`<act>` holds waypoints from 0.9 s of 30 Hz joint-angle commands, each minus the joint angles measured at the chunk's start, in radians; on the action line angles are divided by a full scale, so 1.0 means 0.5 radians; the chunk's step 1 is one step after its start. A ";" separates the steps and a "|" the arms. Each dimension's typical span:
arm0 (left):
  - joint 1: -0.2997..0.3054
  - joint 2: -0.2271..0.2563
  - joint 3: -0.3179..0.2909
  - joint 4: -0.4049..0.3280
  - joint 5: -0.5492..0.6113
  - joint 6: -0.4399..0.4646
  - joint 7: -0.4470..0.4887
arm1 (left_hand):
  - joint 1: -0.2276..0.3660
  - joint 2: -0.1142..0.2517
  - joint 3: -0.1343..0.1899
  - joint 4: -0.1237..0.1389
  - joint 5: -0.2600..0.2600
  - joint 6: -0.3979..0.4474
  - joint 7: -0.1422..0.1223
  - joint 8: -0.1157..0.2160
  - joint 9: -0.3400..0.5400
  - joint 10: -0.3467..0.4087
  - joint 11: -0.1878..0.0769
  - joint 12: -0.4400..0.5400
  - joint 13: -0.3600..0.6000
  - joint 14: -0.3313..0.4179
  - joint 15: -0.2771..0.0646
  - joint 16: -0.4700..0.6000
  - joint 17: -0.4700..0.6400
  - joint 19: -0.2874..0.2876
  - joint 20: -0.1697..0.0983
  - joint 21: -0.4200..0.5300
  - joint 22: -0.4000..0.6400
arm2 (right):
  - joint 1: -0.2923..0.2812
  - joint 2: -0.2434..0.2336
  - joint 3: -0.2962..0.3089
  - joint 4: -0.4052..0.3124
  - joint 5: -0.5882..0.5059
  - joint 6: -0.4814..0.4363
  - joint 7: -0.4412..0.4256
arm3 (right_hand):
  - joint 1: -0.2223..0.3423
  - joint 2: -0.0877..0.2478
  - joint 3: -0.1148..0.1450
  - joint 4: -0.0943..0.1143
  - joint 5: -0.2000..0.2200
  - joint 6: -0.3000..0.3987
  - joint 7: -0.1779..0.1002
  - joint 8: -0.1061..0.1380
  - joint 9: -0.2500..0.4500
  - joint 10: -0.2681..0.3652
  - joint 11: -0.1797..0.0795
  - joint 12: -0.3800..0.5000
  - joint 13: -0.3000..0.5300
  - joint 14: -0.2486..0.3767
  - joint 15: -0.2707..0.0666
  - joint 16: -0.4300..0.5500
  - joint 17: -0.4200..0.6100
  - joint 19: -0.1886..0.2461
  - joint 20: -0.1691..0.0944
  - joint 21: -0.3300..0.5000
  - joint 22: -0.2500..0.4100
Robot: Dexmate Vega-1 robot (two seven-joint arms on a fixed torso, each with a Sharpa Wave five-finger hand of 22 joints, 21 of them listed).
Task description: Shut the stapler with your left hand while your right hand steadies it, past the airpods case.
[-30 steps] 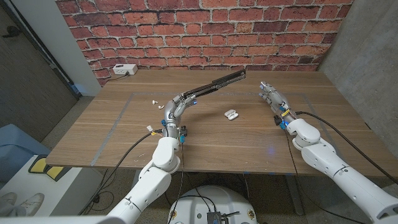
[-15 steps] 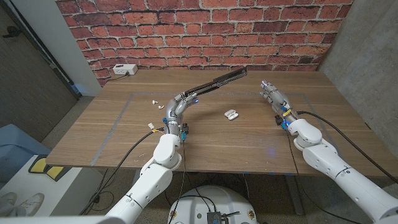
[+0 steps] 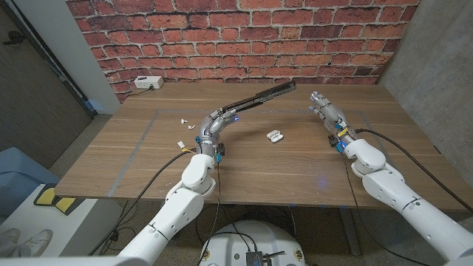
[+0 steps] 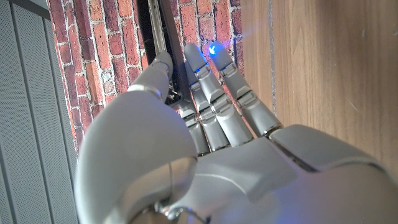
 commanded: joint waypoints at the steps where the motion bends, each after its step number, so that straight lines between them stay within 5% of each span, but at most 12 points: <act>1: -0.040 0.022 -0.006 0.023 -0.164 0.070 -0.072 | 0.066 0.091 0.098 0.087 0.014 0.078 -0.053 -0.003 0.000 0.169 -0.169 0.006 0.009 0.010 0.006 0.010 0.008 -0.001 -0.030 0.011 0.003 | 0.019 -0.042 -0.013 -0.036 -0.126 0.018 -0.042 | 0.075 0.014 0.030 -0.038 0.008 -0.004 -0.100 0.011 0.008 0.023 -0.049 0.005 0.008 0.033 -0.072 0.015 0.005 0.035 -0.001 0.017 0.011; 6: -0.054 0.043 -0.007 0.013 -0.161 0.090 -0.058 | 0.065 0.090 0.100 0.087 0.018 0.079 -0.051 -0.010 -0.004 0.170 -0.165 0.006 0.012 0.001 0.005 0.005 0.008 -0.010 -0.030 0.013 0.003 | 0.016 -0.091 -0.020 -0.097 -0.221 -0.024 -0.092 | 0.146 0.023 0.058 -0.060 0.009 0.009 -0.163 0.019 0.009 0.010 -0.115 -0.001 0.018 0.074 -0.103 0.027 0.004 0.062 0.008 0.023 0.013; 13: -0.070 0.045 -0.011 0.031 -0.239 0.117 -0.090 | 0.062 0.088 0.101 0.088 0.024 0.079 -0.056 -0.020 -0.010 0.173 -0.158 0.006 0.017 0.001 0.005 0.007 0.011 -0.015 -0.029 0.019 0.001 | 0.012 -0.126 -0.020 -0.142 -0.287 -0.040 -0.119 | 0.182 0.027 0.072 -0.067 0.009 -0.010 -0.210 0.012 0.009 0.003 -0.113 -0.001 0.025 0.076 -0.107 0.025 0.005 0.060 0.007 0.019 0.013; 27: -0.109 0.066 -0.007 0.045 -0.339 0.189 -0.121 | 0.056 0.092 0.101 0.092 0.033 0.069 -0.050 -0.046 -0.021 0.167 -0.175 0.000 0.025 0.004 0.003 0.013 0.019 -0.022 -0.026 0.035 0.000 | 0.027 -0.145 -0.030 -0.177 -0.356 -0.030 -0.119 | 0.273 0.022 0.101 -0.075 0.005 -0.018 -0.215 0.015 0.010 0.046 -0.181 0.017 0.040 0.103 -0.128 0.031 0.006 0.076 0.026 0.019 0.013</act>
